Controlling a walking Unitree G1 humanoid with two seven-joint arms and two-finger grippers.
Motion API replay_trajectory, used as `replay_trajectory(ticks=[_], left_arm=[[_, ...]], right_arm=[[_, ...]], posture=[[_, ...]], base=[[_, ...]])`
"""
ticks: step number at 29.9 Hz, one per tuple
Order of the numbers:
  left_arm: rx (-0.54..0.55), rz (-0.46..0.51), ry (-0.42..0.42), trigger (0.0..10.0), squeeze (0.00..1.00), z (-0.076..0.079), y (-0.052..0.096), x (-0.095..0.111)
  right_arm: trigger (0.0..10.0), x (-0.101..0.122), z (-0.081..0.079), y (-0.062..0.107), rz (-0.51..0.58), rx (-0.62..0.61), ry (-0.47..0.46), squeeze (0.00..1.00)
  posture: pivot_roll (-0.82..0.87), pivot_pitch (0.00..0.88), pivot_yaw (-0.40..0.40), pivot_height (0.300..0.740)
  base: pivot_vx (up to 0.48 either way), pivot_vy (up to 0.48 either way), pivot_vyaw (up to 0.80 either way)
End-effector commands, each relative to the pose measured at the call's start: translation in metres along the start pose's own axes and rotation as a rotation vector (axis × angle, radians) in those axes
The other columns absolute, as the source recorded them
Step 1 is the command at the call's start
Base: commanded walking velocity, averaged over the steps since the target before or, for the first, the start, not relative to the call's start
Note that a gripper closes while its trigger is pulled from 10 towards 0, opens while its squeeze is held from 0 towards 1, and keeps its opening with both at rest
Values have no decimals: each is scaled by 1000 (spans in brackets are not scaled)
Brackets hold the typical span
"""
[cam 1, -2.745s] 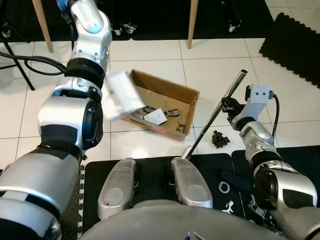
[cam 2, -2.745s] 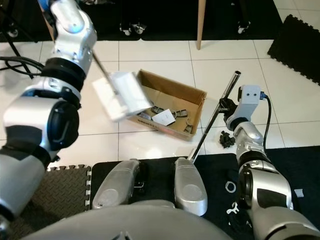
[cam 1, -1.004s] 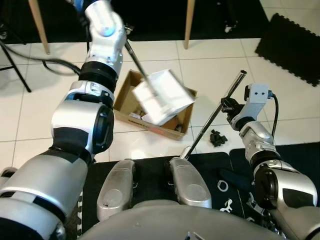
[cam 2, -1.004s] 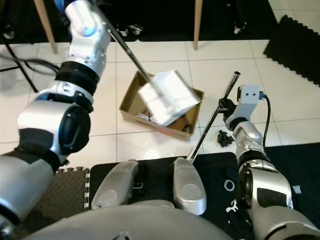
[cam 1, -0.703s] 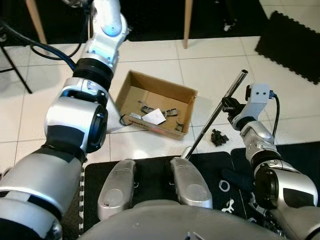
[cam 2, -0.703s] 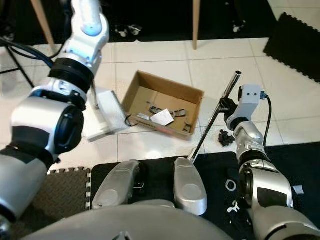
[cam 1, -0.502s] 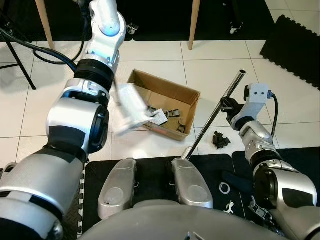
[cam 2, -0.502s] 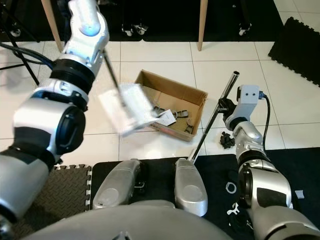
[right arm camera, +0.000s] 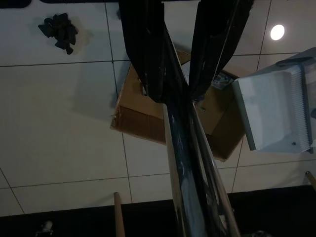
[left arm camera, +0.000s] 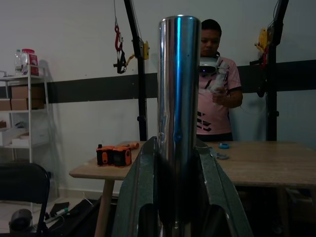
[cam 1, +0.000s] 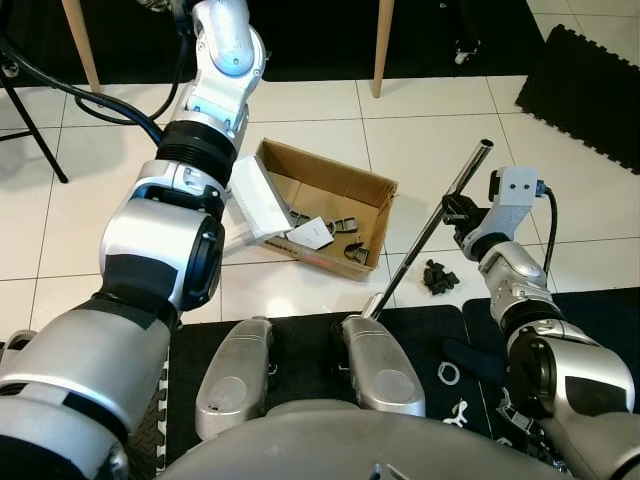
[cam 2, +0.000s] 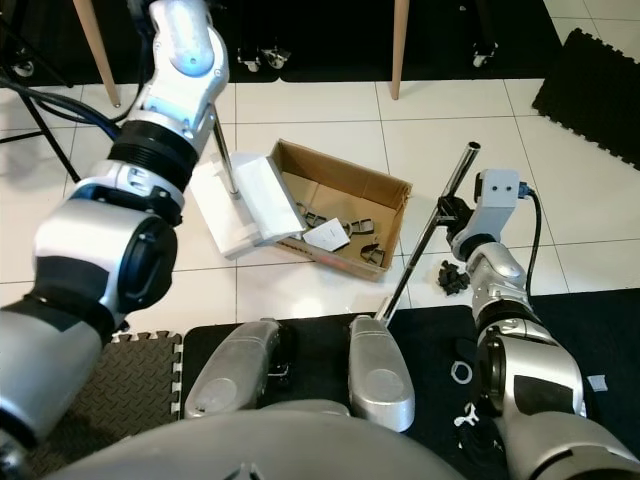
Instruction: Sweep floor
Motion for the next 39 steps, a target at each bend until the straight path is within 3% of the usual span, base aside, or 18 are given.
replay_trajectory(ticks=[1,5,7,12,21,25,30,33,39], left_arm=[[-15,23,3,10000,0,3,-2,7],[-52,-6,33,10000,0,6,-2,2],[-177,-7,79,10000,0,19,4,1],[-259,-4,109,10000,0,27,9,1],[-444,-11,139,10000,0,40,27,-4],[-468,-16,166,10000,0,38,29,-3],[-472,-16,140,10000,0,32,29,-6],[-436,-61,152,10000,0,18,28,-17],[-400,-97,162,10000,0,7,29,-25]], right_arm=[[10000,-17,2,5,-62,-9,6,0],[10000,-17,2,5,-60,-9,4,0],[10000,-14,-1,3,-45,-4,-3,0],[10000,-9,-5,1,-25,5,-10,0],[10000,24,-28,-15,94,59,-43,0],[10000,45,-41,-22,166,86,-63,0],[10000,56,-48,-25,208,92,-83,0],[10000,72,-60,-28,266,119,-98,0],[10000,91,-69,-30,330,140,-100,0]], posture=[[-69,52,-52,740],[-68,52,-49,740],[-67,50,-43,740],[-64,47,-37,740],[-60,41,-24,740],[-55,34,-12,740],[-60,33,-5,740],[-65,39,-4,740],[-65,45,-9,740]], base=[[0,0,0],[0,0,0],[0,0,0],[0,0,0],[0,0,0],[0,0,0],[0,0,0],[0,0,0],[0,0,0]])
Point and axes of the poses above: a point about 5 cm out from each wrist's last joint towards the gripper, its own y axis pointing back from the gripper into the wrist, its own x axis along the axis of the wrist's last joint, z = x × y, the point moved 6 cm from there along -y, pointing out of the wrist towards the gripper, and after that the axes turned 3 degrees about y, right-handed, at the moved point
